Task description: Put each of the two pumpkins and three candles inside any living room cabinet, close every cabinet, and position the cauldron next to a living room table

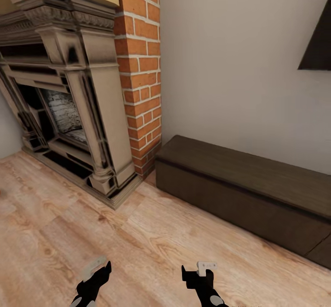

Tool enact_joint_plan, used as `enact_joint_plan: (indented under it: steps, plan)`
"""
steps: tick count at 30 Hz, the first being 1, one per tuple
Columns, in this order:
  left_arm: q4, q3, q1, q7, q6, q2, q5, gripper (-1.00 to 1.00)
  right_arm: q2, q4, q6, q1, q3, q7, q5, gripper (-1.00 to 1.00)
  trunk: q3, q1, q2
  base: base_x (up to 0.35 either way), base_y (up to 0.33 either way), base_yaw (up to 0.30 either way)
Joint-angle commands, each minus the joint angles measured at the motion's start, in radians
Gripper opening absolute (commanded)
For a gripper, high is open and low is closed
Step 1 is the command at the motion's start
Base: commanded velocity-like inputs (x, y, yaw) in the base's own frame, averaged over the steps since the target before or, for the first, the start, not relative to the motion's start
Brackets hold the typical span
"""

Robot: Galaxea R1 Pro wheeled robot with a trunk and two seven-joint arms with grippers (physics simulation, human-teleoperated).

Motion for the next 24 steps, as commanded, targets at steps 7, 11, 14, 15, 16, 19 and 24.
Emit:
enact_joint_plan:
  steps: [7,11,14,15,16,19,24]
  plan:
    - [-0.001,-0.01,0.0,0.008,-0.006,0.001,0.006,1.0,0.0,0.001,-0.002,-0.001,0.008,-0.006,-0.005,1.0,0.008,0.0,0.0,0.001,0.0,-0.213]
    - [-0.001,-0.01,0.0,0.008,-0.006,0.001,0.006,1.0,0.0,0.001,-0.002,-0.001,0.008,-0.006,-0.006,1.0,0.013,0.0,0.0,0.0,0.0,-0.221]
    - [-0.001,-0.01,0.0,0.008,-0.006,0.001,0.006,1.0,0.0,0.001,-0.001,-0.001,0.008,-0.006,-0.006,1.0,0.016,0.0,0.0,0.0,0.0,-0.231]
    - [-0.001,-0.01,0.0,0.008,-0.006,0.001,0.006,1.0,0.0,0.001,-0.001,-0.001,0.008,-0.006,-0.006,1.0,0.017,0.0,0.0,0.0,0.0,-0.238]
    - [-0.001,-0.01,0.0,0.008,-0.006,0.001,0.005,1.0,0.0,0.001,-0.001,0.0,0.008,-0.006,-0.006,1.0,0.018,0.0,0.0,0.0,0.0,-0.24]
    - [-0.001,-0.01,0.0,0.008,-0.006,0.001,0.005,1.0,0.0,0.001,-0.001,0.0,0.008,-0.006,-0.006,1.0,0.021,0.0,0.0,0.0,0.0,-0.243]
    - [-0.001,-0.01,0.0,0.008,-0.006,0.001,0.005,1.0,0.0,0.001,0.0,-0.001,0.008,-0.006,-0.006,1.0,0.025,0.0,0.0,0.0,0.0,-0.254]
